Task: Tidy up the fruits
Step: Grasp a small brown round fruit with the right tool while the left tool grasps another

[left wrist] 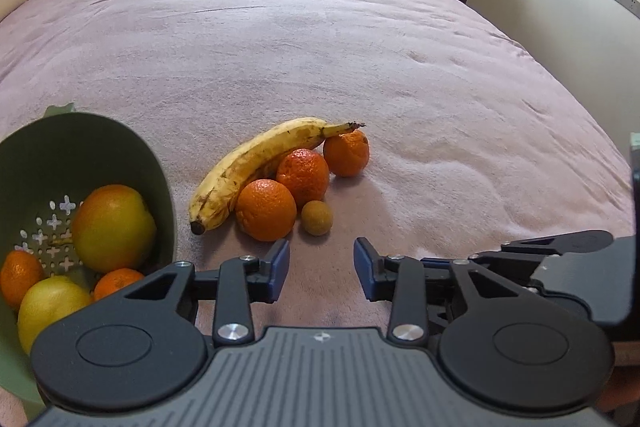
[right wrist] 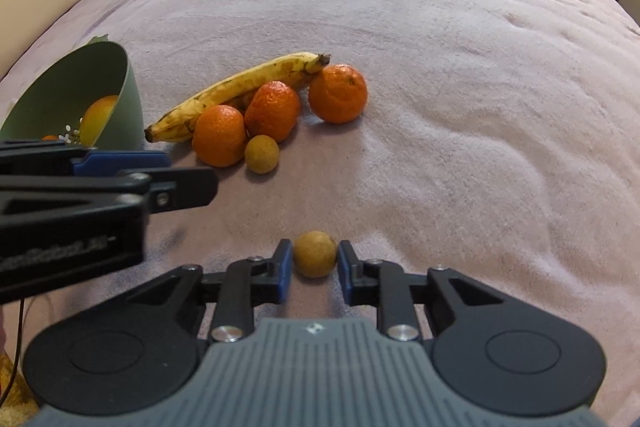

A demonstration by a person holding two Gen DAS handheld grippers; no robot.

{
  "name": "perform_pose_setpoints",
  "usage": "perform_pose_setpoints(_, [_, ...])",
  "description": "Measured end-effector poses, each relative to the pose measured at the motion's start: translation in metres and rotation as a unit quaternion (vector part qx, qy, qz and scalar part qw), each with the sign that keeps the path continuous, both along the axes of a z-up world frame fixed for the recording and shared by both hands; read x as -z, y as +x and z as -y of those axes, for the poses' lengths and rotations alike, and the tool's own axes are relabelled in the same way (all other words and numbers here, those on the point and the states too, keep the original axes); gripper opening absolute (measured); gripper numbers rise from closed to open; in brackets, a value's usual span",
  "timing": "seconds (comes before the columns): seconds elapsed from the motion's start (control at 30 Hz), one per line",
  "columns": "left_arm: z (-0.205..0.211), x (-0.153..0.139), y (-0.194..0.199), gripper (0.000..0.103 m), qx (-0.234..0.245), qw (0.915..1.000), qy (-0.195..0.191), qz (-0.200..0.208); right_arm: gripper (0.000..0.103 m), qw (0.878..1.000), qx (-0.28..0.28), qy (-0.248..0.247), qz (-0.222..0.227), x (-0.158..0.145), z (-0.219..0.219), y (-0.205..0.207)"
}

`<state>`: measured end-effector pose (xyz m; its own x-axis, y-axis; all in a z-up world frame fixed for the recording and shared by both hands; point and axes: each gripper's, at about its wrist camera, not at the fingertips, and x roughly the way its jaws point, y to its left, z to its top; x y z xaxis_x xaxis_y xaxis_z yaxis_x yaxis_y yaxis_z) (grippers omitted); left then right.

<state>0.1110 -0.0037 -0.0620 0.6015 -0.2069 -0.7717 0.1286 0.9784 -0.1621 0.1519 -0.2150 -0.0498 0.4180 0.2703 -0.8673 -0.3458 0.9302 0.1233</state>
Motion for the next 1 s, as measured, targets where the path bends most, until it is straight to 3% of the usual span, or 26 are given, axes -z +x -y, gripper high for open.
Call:
perform_pose_setpoints(0.27, [0.011,0.01,0.013,0.038,-0.001,0.9997,0.023,0.013,0.02,0.998,0.014,-0.036,0.05,-0.012,0.008,0.005])
perform_pose_setpoints(0.47, [0.025,0.023,0.017,0.035,0.016,0.9964,0.077,0.032,0.02,0.998,0.06,-0.013,0.015,-0.002,0.027,0.02])
perform_pose_setpoints(0.67, [0.042,0.033,0.019,0.035,0.042,0.9896,0.13,0.045,0.021,0.998,0.059,-0.013,0.009,0.004,0.026,0.024])
perform_pose_setpoints(1.0, [0.045,0.043,0.032,0.035,0.04,0.9904,0.127,0.037,0.022,0.998,0.057,0.002,0.001,0.01,0.03,0.026])
